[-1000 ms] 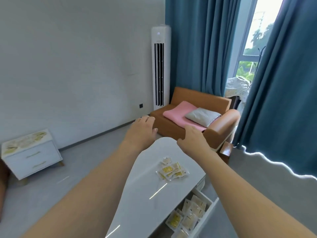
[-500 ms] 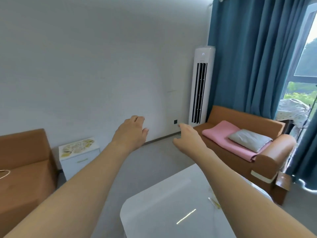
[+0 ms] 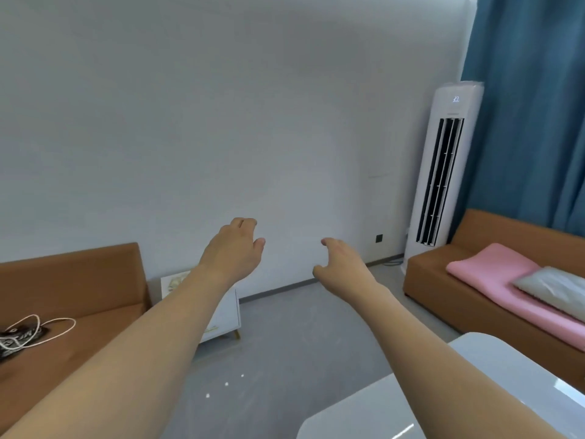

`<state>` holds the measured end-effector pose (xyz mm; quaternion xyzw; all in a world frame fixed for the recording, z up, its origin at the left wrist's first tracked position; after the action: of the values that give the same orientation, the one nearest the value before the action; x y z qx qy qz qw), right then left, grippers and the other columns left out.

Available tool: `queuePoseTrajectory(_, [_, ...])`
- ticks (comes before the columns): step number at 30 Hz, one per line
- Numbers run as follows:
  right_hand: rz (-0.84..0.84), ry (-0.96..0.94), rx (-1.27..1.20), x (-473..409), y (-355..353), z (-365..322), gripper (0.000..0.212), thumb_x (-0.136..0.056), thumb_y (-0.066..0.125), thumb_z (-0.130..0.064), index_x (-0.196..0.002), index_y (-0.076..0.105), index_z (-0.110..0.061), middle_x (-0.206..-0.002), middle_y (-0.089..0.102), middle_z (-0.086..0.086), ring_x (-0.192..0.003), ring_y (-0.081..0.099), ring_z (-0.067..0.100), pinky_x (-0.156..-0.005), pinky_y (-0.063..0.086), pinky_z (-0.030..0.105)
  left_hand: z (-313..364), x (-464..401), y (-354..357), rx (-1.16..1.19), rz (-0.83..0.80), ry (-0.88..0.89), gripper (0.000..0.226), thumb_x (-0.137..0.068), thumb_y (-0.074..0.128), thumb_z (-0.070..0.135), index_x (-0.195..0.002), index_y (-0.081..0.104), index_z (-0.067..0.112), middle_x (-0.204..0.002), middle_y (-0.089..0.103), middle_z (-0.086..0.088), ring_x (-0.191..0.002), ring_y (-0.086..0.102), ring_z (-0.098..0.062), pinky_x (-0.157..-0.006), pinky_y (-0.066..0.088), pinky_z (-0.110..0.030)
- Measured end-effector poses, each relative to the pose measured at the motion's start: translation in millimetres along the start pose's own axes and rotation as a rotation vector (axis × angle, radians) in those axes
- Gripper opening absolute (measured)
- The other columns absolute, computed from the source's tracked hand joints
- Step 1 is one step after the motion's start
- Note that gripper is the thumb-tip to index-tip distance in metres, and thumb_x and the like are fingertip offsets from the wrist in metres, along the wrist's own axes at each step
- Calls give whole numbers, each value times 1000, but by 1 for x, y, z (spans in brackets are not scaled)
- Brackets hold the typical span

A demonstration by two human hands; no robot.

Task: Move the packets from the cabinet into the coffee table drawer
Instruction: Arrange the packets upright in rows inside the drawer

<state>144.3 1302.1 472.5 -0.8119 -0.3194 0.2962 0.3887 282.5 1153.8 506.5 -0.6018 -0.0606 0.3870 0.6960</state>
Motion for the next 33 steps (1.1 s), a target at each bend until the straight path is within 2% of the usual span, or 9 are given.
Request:
queuePoseTrajectory(8, [-6, -37, -51, -173, 71, -64, 63, -88, 50, -19, -148, 30, -14, -152, 34, 4, -133, 39, 24, -100, 38, 33, -132, -138, -4, 10, 6, -63, 49, -104, 38, 33, -148, 35, 12, -154, 34, -7, -137, 37, -28, -108, 37, -42])
queuePoseTrajectory(15, [-73, -39, -37, -297, 156, -118, 63, -89, 49, -19, -149, 30, -14, -153, 32, 4, -136, 35, 24, -106, 36, 35, -253, -240, 22, 62, -12, -102, 48, -104, 39, 32, -148, 36, 12, -154, 35, -8, -135, 40, -27, -107, 37, -41])
queuePoseTrajectory(25, [-93, -25, -53, -491, 295, -216, 63, -90, 51, -21, -148, 30, -16, -153, 33, 2, -137, 35, 23, -105, 36, 37, -466, -398, 52, 115, -54, -131, 48, -104, 40, 34, -147, 36, 13, -152, 36, -8, -131, 44, -27, -105, 39, -41])
queuePoseTrajectory(28, [-82, -13, -68, -545, 328, -225, 61, -90, 52, -22, -147, 32, -17, -152, 34, 1, -136, 36, 21, -104, 35, 35, -523, -446, 69, 170, -72, -192, 49, -103, 41, 34, -146, 37, 12, -151, 38, -9, -132, 45, -27, -106, 39, -40])
queuePoseTrajectory(33, [-139, 80, -92, -634, 401, -208, 61, -89, 52, -22, -147, 33, -16, -151, 36, 3, -135, 37, 22, -102, 36, 34, -583, -522, 139, 188, -205, -211, 50, -102, 43, 36, -146, 37, 12, -150, 40, -7, -130, 47, -27, -105, 40, -40])
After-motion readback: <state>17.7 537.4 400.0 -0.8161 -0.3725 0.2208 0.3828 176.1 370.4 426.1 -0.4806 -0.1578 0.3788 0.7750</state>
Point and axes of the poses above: each hand's wrist, its own x-axis away from the middle knuckle, its own y-axis out of the palm, z = x × y, the point moved 8 cm from there along -x, towards the middle knuckle
